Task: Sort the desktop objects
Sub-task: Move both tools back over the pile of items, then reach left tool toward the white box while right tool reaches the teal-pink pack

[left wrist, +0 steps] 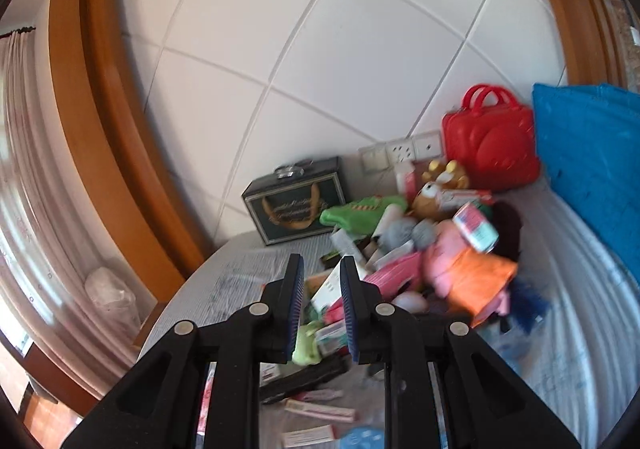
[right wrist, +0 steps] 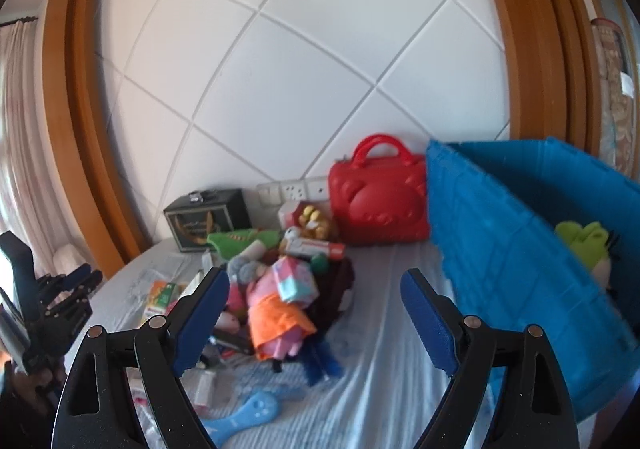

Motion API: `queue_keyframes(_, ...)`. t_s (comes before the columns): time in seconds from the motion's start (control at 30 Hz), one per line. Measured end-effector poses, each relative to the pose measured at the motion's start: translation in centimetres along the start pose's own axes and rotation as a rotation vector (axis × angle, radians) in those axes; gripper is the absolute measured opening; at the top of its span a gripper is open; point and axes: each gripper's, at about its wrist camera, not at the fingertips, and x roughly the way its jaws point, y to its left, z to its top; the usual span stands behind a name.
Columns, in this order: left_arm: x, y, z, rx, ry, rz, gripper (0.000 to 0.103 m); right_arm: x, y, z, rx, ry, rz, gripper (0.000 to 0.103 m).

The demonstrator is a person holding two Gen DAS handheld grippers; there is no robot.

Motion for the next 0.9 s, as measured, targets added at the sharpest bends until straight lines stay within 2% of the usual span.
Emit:
queue_keyframes(0.17,2.6,2.6,-1.4,-0.030,0.046,-0.002,0.018,4.1,2.5,-1.1,-0.042,0.074,0.018,0.088)
queue_keyframes(0.4,7.3,3.8,-1.6,-0.063,0.086,0.007,0.018,11.8,4.8,-2.6,-0.126,0.199,0.090,0.089)
queue_keyframes(0.73,13.6,2.8,-2.0,-0.055,0.149,-0.031,0.018,24.2,4.9,-5.1,-0.140,0.395,0.155,0.089)
queue_keyframes(0.9,16.8,1.9,-3.1,-0.060,0.202,-0.063,0.018,29.1,5.5,-7.1,-0.165,0.494,0.153,0.089)
